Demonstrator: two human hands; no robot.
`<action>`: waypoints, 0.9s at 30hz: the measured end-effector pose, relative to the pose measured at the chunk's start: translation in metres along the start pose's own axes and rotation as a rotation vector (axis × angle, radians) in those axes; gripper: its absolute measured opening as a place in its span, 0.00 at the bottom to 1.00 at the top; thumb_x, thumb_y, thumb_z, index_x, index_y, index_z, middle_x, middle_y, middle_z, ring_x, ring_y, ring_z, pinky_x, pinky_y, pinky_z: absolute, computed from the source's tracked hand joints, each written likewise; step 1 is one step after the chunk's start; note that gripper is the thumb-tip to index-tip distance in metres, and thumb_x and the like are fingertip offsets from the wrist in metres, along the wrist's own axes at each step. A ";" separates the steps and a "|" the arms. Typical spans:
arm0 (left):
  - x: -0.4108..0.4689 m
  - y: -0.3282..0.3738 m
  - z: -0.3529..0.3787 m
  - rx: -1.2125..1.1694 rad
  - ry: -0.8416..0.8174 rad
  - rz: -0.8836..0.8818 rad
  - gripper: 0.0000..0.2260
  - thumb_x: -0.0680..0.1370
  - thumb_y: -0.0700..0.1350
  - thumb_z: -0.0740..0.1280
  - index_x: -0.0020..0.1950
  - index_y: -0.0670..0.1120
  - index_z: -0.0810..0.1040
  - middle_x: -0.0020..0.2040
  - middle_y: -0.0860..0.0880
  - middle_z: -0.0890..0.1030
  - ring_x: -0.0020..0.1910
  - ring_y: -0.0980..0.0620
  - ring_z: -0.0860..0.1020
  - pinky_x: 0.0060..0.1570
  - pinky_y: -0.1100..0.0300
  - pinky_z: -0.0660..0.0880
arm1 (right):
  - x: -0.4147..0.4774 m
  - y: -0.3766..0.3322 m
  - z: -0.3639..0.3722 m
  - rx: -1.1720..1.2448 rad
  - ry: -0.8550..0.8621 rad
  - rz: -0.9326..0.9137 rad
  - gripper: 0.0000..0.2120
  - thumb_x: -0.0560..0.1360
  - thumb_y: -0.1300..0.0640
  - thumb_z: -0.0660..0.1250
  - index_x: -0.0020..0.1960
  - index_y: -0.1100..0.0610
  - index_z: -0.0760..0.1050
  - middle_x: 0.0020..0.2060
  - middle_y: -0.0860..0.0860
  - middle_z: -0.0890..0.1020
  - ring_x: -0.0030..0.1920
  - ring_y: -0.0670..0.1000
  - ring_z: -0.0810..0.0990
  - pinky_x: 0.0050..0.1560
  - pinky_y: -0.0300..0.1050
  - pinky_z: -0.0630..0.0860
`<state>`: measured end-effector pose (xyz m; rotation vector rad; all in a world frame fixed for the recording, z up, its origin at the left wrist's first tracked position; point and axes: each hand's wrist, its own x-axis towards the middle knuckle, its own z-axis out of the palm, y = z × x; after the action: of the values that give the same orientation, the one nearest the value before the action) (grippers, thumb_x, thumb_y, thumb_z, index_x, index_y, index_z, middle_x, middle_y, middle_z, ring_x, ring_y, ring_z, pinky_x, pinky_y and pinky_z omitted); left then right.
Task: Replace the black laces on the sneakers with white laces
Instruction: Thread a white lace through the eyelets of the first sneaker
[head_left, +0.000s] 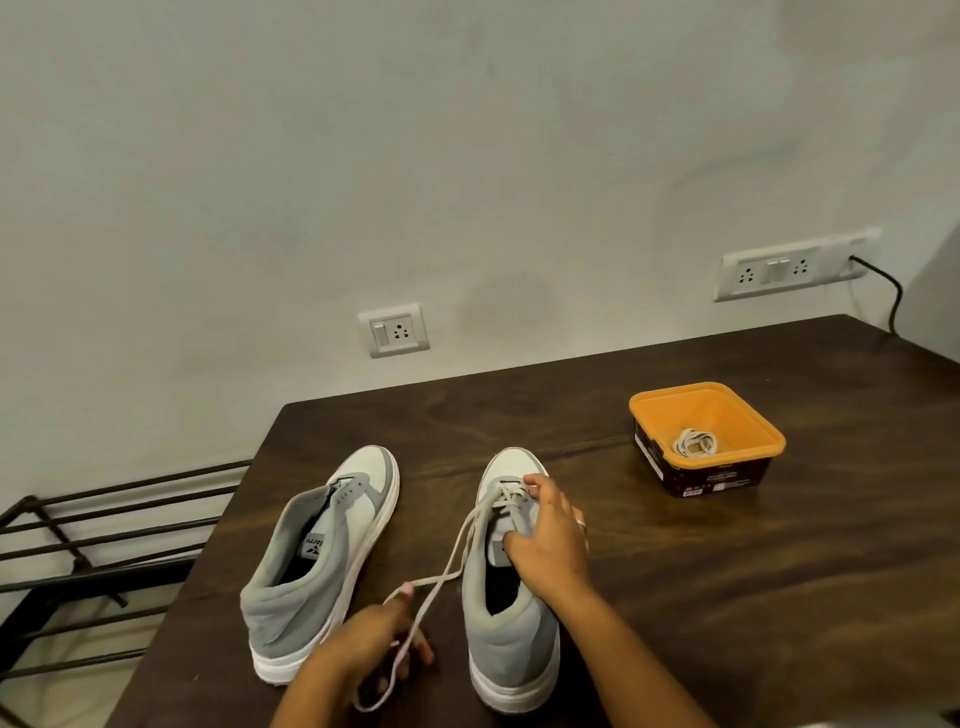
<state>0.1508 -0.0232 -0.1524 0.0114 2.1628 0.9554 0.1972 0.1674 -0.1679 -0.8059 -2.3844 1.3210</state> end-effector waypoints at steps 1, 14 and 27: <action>0.004 0.003 0.000 0.093 0.001 -0.028 0.28 0.83 0.54 0.50 0.38 0.40 0.82 0.32 0.45 0.78 0.28 0.52 0.75 0.30 0.65 0.70 | 0.000 0.000 0.000 0.014 0.017 -0.007 0.28 0.70 0.60 0.66 0.68 0.46 0.65 0.65 0.45 0.73 0.66 0.52 0.68 0.66 0.47 0.69; 0.054 0.072 0.032 0.216 0.424 0.488 0.11 0.81 0.49 0.57 0.48 0.49 0.78 0.46 0.47 0.80 0.47 0.46 0.78 0.44 0.57 0.71 | -0.006 0.001 -0.007 -0.003 0.119 -0.031 0.11 0.79 0.56 0.60 0.60 0.47 0.71 0.50 0.48 0.81 0.46 0.47 0.77 0.44 0.39 0.74; 0.047 0.074 0.020 0.146 0.147 0.479 0.04 0.78 0.41 0.64 0.45 0.48 0.77 0.39 0.49 0.77 0.35 0.54 0.73 0.36 0.64 0.71 | -0.008 -0.004 -0.011 -0.063 0.096 -0.004 0.11 0.79 0.55 0.59 0.61 0.49 0.70 0.50 0.49 0.80 0.45 0.47 0.74 0.42 0.38 0.69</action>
<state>0.1103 0.0563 -0.1443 0.5684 2.4157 1.0813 0.2076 0.1682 -0.1585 -0.8612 -2.3619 1.1836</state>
